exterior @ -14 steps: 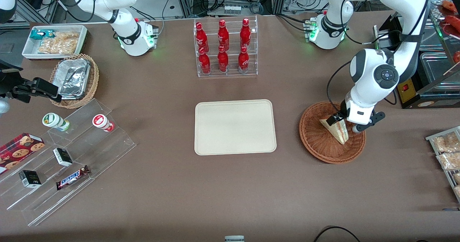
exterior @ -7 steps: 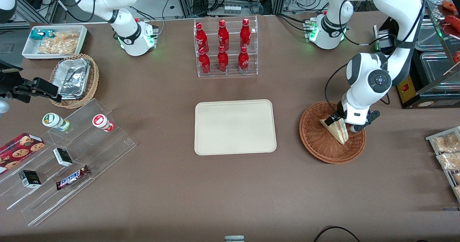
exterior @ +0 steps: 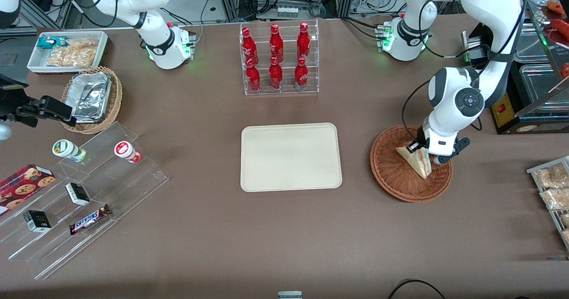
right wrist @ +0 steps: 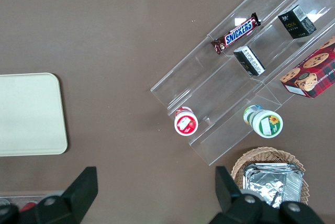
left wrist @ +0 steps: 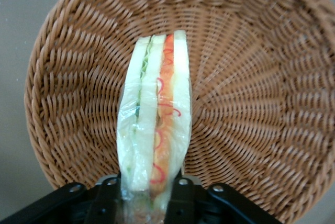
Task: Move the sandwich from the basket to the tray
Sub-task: 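Close the left gripper on the sandwich's wrapped end, then lift the sandwich and carry it with the left gripper over the tray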
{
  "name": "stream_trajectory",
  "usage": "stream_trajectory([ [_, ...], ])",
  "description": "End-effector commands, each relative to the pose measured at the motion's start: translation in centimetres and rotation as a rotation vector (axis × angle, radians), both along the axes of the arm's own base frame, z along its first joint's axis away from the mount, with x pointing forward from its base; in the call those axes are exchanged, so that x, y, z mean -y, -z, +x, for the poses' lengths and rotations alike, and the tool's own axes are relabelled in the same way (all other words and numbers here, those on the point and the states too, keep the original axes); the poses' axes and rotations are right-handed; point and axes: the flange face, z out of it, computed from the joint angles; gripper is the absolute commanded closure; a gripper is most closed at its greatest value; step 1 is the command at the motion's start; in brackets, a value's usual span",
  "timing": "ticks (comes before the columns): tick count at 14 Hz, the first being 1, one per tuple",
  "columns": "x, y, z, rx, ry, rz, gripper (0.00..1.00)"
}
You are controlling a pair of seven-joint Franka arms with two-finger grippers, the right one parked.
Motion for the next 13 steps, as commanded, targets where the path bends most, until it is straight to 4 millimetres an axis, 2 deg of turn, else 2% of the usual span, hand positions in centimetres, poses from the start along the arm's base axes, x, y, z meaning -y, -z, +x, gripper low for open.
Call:
stream_trajectory([
  [1, 0.1, -2.2, 0.9, 0.005, -0.008, 0.003, 0.96],
  [3, 0.6, -4.8, 2.0, -0.054, 0.031, 0.016, 0.96],
  [5, 2.7, -7.9, 3.6, -0.128, 0.106, 0.024, 0.96],
  [7, 6.3, -9.3, 4.5, -0.155, 0.172, 0.034, 0.96],
  [10, 13.2, -8.8, 4.2, -0.157, 0.288, 0.041, 0.96],
  [13, 20.5, -8.6, 4.9, -0.124, 0.423, 0.038, 0.96],
])
